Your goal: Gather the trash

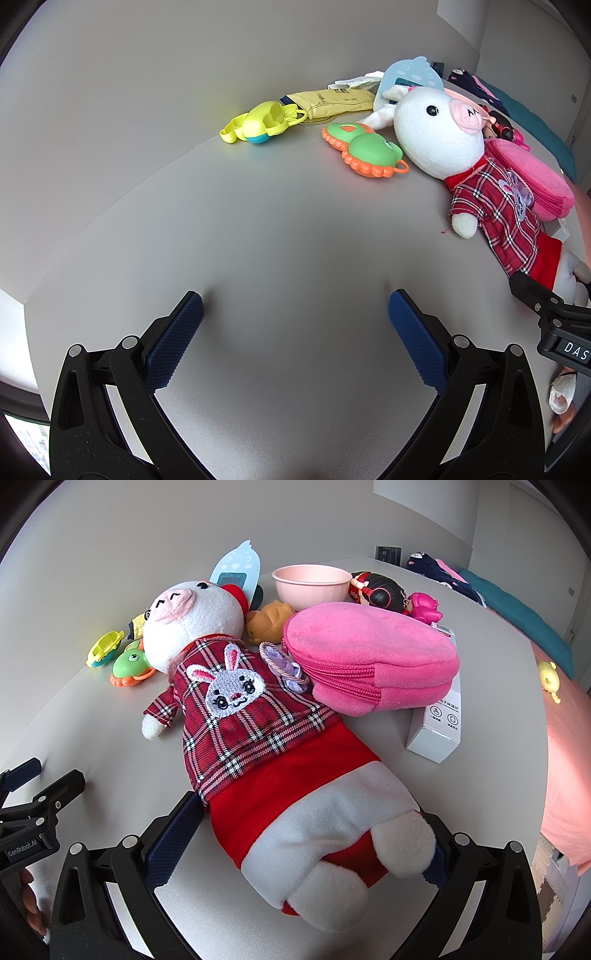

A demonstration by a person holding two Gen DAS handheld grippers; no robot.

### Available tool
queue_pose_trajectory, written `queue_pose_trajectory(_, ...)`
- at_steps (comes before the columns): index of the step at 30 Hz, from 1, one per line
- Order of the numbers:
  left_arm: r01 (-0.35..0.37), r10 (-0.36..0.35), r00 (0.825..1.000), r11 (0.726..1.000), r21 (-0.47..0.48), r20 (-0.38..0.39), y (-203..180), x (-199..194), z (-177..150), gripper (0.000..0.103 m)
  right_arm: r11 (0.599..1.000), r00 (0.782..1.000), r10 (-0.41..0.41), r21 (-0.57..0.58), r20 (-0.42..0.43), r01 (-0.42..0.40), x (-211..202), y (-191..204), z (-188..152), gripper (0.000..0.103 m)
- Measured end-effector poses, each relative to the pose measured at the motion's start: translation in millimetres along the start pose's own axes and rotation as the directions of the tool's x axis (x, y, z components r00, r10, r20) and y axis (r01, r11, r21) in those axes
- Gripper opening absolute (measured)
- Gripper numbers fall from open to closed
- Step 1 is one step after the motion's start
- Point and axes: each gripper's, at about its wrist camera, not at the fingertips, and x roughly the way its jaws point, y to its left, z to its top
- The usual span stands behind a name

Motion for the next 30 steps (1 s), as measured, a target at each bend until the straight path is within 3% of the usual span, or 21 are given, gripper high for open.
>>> queue_pose_trajectory(2, -0.004, 0.004, 1.0, 1.0, -0.004, -0.011, 2.6, -0.7, 0.7, 0.097, 1.0, 1.0, 0.025, -0.003, -0.002, -0.025, -1.0, -3.0, -0.6, 0.101)
queue_pose_trajectory(12, 0.062, -0.055, 0.993, 0.996, -0.069, 0.1, -1.1, -36.1, 29.6, 0.097, 0.985, 0.982, 0.169, -0.047, 0.086, -0.166, -56.3, -34.1, 15.0, 0.101)
queue_pose_trajectory(20, 0.109, -0.104, 0.992, 0.992, -0.066, 0.072, -40.2, -38.3, 63.3, 0.097, 0.987, 0.981, 0.156, -0.049, 0.112, -0.151, -73.5, -83.4, 37.2, 0.101)
queue_pose_trajectory(26, 0.063, -0.063, 0.998, 0.998, -0.002, 0.021, -95.0, -23.5, 78.3, 0.097, 0.986, 0.981, 0.166, 0.002, 0.101, -0.167, -66.3, -112.7, 56.8, 0.101)
queue_pose_trajectory(30, 0.092, -0.094, 0.995, 0.992, -0.088, -0.021, -106.8, -5.2, 90.8, 0.097, 0.983, 0.977, 0.177, 0.024, 0.116, -0.181, -64.6, -123.2, 62.3, 0.101)
